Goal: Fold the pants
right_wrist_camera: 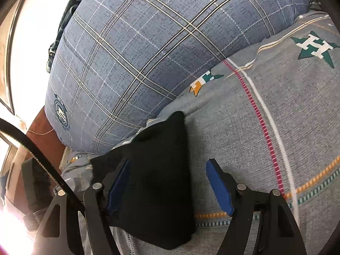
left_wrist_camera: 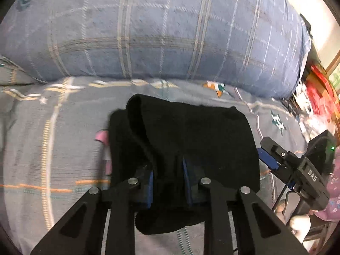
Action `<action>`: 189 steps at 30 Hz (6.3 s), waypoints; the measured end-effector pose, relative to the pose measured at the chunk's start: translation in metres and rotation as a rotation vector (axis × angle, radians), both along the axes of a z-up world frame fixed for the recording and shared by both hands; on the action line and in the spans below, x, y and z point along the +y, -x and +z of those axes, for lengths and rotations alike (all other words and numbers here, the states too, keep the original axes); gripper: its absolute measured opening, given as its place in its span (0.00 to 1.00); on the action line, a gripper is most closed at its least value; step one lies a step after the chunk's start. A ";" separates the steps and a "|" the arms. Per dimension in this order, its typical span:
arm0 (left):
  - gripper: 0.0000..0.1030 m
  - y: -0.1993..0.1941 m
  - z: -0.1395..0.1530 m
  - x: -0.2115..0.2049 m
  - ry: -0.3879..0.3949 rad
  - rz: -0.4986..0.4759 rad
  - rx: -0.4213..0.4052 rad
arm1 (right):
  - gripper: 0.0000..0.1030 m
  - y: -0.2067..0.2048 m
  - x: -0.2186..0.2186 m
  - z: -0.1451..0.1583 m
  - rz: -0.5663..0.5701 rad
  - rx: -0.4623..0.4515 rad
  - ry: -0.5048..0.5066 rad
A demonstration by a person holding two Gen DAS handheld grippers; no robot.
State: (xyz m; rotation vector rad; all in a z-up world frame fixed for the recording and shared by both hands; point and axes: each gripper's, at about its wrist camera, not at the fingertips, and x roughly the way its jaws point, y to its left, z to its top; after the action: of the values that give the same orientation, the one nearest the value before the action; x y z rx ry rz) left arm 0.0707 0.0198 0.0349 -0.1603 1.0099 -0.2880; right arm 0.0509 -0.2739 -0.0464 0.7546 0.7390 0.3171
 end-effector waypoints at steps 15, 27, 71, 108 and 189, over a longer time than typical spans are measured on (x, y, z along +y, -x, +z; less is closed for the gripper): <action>0.34 0.000 -0.016 0.076 0.228 0.148 0.078 | 0.76 0.010 0.025 0.023 0.025 -0.102 0.033; 0.37 -0.056 -0.023 0.038 0.166 0.156 0.050 | 0.85 -0.071 0.042 0.008 0.134 0.035 -0.177; 0.38 0.027 0.047 0.014 0.249 0.013 -0.098 | 0.34 0.024 0.044 0.097 0.237 -0.276 -0.042; 0.48 -0.030 -0.027 -0.013 0.251 0.100 0.045 | 0.70 -0.018 0.006 0.034 0.116 -0.091 0.036; 1.00 0.187 -0.007 -0.032 -0.203 0.169 -0.217 | 0.90 0.138 0.077 0.027 -0.004 -0.137 0.674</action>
State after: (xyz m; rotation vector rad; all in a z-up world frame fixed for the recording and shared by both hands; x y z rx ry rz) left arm -0.1162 -0.0124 0.0275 -0.0285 0.7990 -0.0466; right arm -0.0872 -0.1965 -0.0199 0.0947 0.6569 0.0981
